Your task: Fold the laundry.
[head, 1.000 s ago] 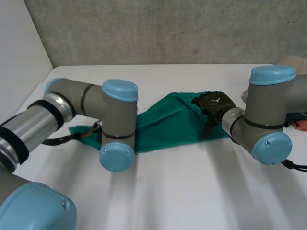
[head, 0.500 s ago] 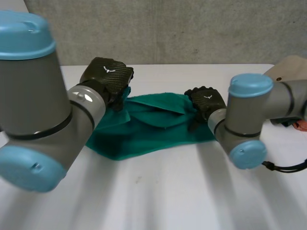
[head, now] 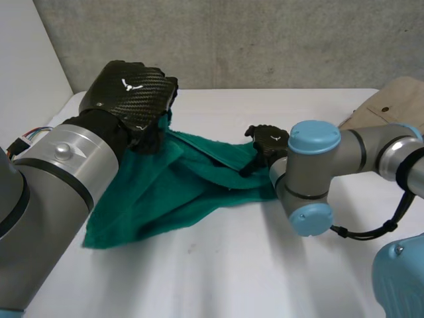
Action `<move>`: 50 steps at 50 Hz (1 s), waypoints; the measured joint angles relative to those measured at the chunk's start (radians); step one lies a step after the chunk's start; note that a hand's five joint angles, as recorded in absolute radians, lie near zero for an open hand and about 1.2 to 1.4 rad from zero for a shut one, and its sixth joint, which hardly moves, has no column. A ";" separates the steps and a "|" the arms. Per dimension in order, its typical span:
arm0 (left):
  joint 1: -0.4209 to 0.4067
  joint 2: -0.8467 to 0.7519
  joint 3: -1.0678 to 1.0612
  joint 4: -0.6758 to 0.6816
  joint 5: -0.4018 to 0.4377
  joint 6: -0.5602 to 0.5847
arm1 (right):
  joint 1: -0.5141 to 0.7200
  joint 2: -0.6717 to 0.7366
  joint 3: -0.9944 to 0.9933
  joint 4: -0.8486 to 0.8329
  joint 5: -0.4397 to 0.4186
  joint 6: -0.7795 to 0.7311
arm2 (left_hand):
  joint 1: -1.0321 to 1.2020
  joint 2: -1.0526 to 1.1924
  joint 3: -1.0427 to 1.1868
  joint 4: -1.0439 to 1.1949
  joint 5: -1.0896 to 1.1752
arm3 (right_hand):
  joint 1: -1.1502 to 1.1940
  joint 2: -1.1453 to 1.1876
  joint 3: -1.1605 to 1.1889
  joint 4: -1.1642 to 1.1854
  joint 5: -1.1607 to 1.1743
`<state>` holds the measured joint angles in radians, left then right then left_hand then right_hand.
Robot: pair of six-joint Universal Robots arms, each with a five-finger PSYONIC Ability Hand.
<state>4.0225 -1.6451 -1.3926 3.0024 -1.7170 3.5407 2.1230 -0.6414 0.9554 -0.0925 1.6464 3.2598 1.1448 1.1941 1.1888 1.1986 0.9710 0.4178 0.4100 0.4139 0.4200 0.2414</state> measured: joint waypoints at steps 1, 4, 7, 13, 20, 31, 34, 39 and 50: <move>0.007 -0.001 -0.001 0.000 0.001 0.000 | -0.008 -0.012 0.009 0.017 -0.010 0.001 | 0.000 0.000 0.000 0.000 0.000 | 0.000 0.000 0.000 0.000 0.000; 0.022 -0.002 -0.001 -0.001 0.005 -0.003 | -0.028 -0.047 0.038 0.046 -0.037 -0.005 | 0.000 0.000 0.000 0.000 0.000 | 0.000 -0.001 0.000 0.000 -0.003; 0.033 -0.004 -0.001 -0.002 0.015 -0.006 | -0.041 -0.081 0.079 0.057 -0.077 -0.031 | 0.000 0.000 0.000 0.000 0.000 | 0.000 -0.001 0.000 0.000 -0.004; 0.039 0.000 0.000 -0.004 0.036 -0.018 | -0.034 -0.088 0.132 0.017 -0.134 -0.100 | 0.000 0.000 0.000 0.000 0.000 | 0.000 -0.001 0.000 0.000 -0.004; 0.047 0.014 -0.004 -0.004 0.041 -0.042 | -0.012 -0.018 0.092 -0.052 -0.089 -0.128 | 0.000 0.000 0.000 0.000 0.000 | 0.163 0.165 0.163 0.147 0.151; 0.124 0.002 -0.044 0.003 0.054 -0.069 | -0.066 -0.136 0.074 -0.052 0.011 -0.172 | 0.000 0.000 0.000 0.000 0.000 | 0.713 0.765 0.765 0.769 0.749; 0.166 -0.035 -0.049 0.011 0.070 -0.065 | -0.101 -0.246 0.125 -0.043 -0.010 -0.244 | 0.000 0.000 0.000 0.000 0.000 | 0.713 0.765 0.765 0.769 0.749; 0.232 -0.139 -0.044 0.015 0.111 -0.043 | -0.153 -0.385 0.204 0.019 -0.081 -0.413 | 0.000 0.000 0.000 0.000 0.000 | 0.713 0.765 0.765 0.769 0.749; 0.299 -0.457 0.106 -0.097 0.188 0.063 | -0.239 -0.529 0.327 0.453 -0.187 -0.896 | 0.000 0.000 0.000 0.000 0.000 | 0.713 0.765 0.765 0.769 0.749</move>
<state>4.3214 -2.1021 -1.2861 2.9058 -1.5287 3.6037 1.8839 -1.1704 1.2825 0.3610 1.4596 2.3638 1.1448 1.1942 1.1889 1.1991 0.9709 1.1306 1.1747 1.1789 1.1894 0.9908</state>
